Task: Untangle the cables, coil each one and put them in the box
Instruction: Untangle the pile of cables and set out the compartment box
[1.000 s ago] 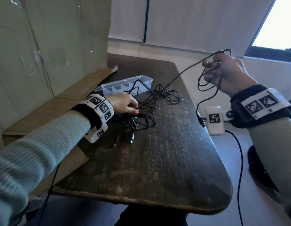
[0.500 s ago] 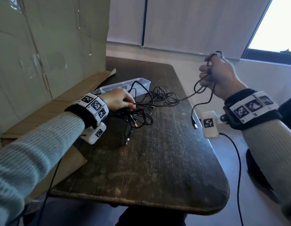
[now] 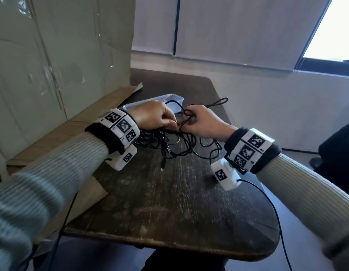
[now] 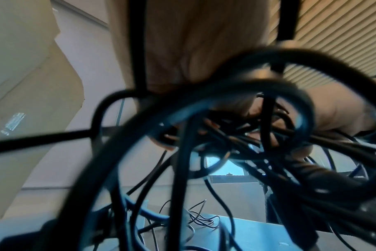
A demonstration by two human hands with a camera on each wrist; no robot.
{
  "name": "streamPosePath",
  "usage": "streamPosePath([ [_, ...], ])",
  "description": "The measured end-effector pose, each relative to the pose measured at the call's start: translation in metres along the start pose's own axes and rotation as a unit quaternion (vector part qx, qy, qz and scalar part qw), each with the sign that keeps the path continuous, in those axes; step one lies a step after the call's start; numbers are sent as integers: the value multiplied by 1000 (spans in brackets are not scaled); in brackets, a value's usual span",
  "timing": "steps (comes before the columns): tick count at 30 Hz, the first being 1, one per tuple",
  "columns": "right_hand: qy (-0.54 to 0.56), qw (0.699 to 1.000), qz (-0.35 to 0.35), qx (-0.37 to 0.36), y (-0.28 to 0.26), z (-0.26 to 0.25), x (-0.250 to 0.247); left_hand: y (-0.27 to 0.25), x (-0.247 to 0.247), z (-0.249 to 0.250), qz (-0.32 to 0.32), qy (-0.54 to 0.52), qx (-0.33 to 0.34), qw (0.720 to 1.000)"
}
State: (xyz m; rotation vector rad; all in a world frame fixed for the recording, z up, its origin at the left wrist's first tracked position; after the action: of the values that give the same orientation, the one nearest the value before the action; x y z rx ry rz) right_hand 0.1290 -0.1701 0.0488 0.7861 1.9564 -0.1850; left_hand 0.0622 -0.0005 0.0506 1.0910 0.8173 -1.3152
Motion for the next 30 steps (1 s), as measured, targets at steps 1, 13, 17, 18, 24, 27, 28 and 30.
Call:
streamPosePath([
  [1, 10, 1000, -3, -1, 0, 0, 0, -1, 0, -2, -10, -16, -8, 1000],
  [13, 301, 927, 224, 2, 0, 10, -57, -8, 2, -19, -194, -55, -69, 977],
  [17, 346, 889, 299, 24, -5, 16, -90, -13, 5, -36, -212, -2, -84, 974],
  [18, 361, 880, 308, 28, -6, 17, -95, -15, 5, -38, -226, 18, -90, 970],
  [24, 485, 811, 323, 59, 3, 20, -119, -19, -3, -39, -230, 10, -105, 967],
  [27, 528, 775, 342, 52, 4, 26, -123, -22, -11, -41, -210, -29, -102, 972],
  [28, 533, 768, 352, 56, 4, 27, -124, -24, -15, -41, -182, -60, -96, 977],
  [30, 509, 777, 363, 72, 2, 33, -123, -25, -26, -41, -88, -105, -81, 987],
])
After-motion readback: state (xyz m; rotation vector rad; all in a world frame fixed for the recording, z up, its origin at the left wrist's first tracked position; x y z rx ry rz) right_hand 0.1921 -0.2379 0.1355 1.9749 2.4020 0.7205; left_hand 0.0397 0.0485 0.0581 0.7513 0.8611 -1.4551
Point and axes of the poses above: each hand's wrist, its own y-axis towards the middle knuckle, its own x-axis out of the palm, z = x × y, the point moved 1 cm from there along y, towards the middle knuckle, and after that the axes turned 2 degrees about -z, right-handed, at the moved point
